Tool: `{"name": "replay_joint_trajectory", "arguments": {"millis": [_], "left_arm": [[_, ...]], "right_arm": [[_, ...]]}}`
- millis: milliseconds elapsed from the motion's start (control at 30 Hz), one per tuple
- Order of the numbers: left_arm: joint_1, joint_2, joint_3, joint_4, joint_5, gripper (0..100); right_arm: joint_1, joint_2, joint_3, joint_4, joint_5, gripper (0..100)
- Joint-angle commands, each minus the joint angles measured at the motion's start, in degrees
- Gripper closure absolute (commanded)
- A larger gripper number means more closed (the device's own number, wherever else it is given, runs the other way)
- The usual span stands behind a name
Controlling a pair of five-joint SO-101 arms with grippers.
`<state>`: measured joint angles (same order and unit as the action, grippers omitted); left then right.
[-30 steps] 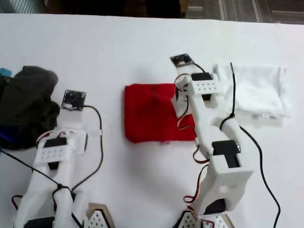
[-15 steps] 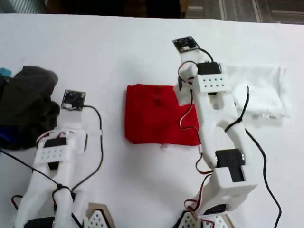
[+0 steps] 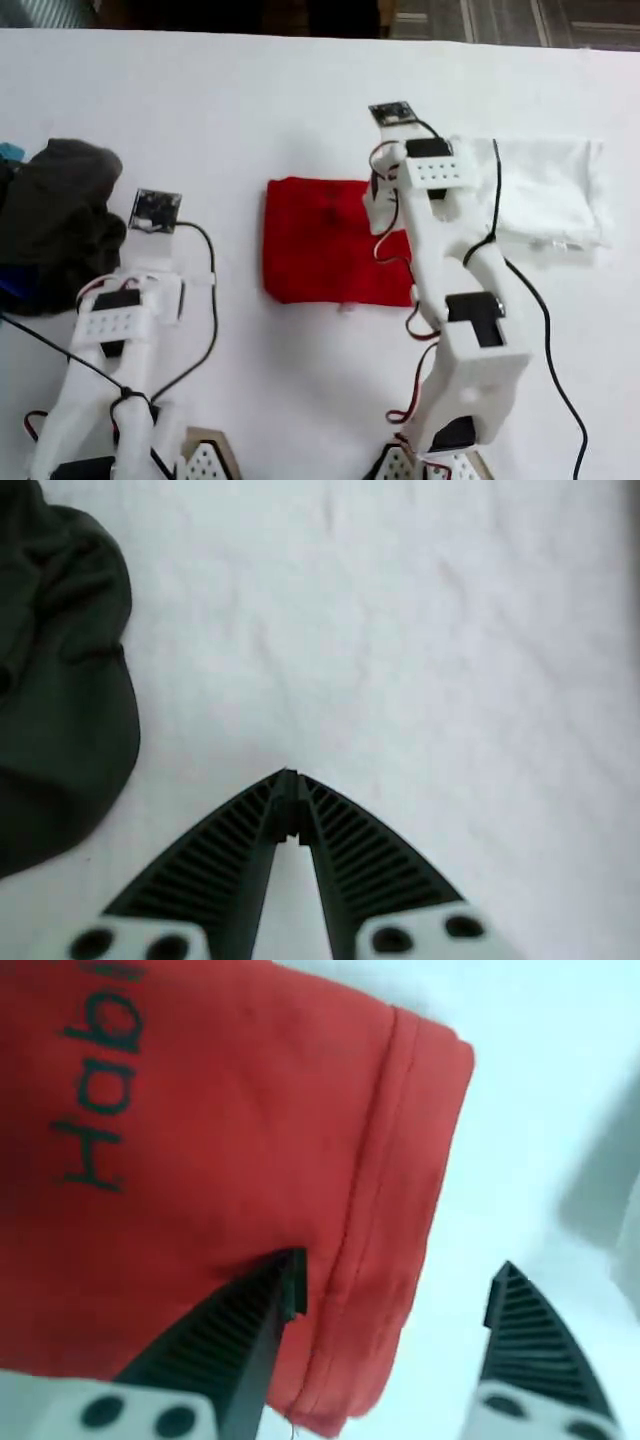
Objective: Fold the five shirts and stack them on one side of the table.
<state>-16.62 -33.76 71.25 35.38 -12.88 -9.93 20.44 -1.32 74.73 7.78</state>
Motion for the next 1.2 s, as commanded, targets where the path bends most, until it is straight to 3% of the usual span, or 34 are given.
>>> {"name": "replay_joint_trajectory", "arguments": {"millis": [0, 200, 400, 667, 733, 833, 867, 900, 1167], "left_arm": [[-0.4, -1.0, -0.2, -0.5, 0.2, 97], [-0.3, -1.0, -0.2, -0.5, 0.2, 97], [-0.3, -1.0, -0.2, -0.5, 0.3, 97], [-0.3, -1.3, 0.2, -0.6, 0.3, 97], [-0.3, -1.3, 0.2, -0.6, 0.3, 97], [-0.3, -1.3, 0.2, -0.7, 0.3, 97], [-0.3, -1.3, 0.2, -0.7, 0.3, 97], [-0.3, -1.3, 0.2, -0.8, 0.3, 97], [-0.3, -1.3, 0.2, -0.9, 0.3, 97]], "right_arm": [[0.3, 2.1, -1.8, -2.9, -0.5, 70.3], [-1.3, 9.6, -5.5, -1.9, -0.5, 70.4], [-5.9, 23.0, -20.1, 11.3, -0.2, 70.4], [-6.5, 37.0, -44.6, 26.3, -0.2, 70.5], [-6.4, 38.3, -45.7, 26.4, 0.0, 74.2], [-6.5, 38.8, -45.7, 26.4, 2.4, 97.2], [-6.5, 38.5, -45.7, 26.4, 2.5, 99.1], [-6.2, 38.3, -45.7, 26.4, 2.2, 95.1], [0.3, 28.0, -47.3, 26.4, 2.8, 97.8]]}}
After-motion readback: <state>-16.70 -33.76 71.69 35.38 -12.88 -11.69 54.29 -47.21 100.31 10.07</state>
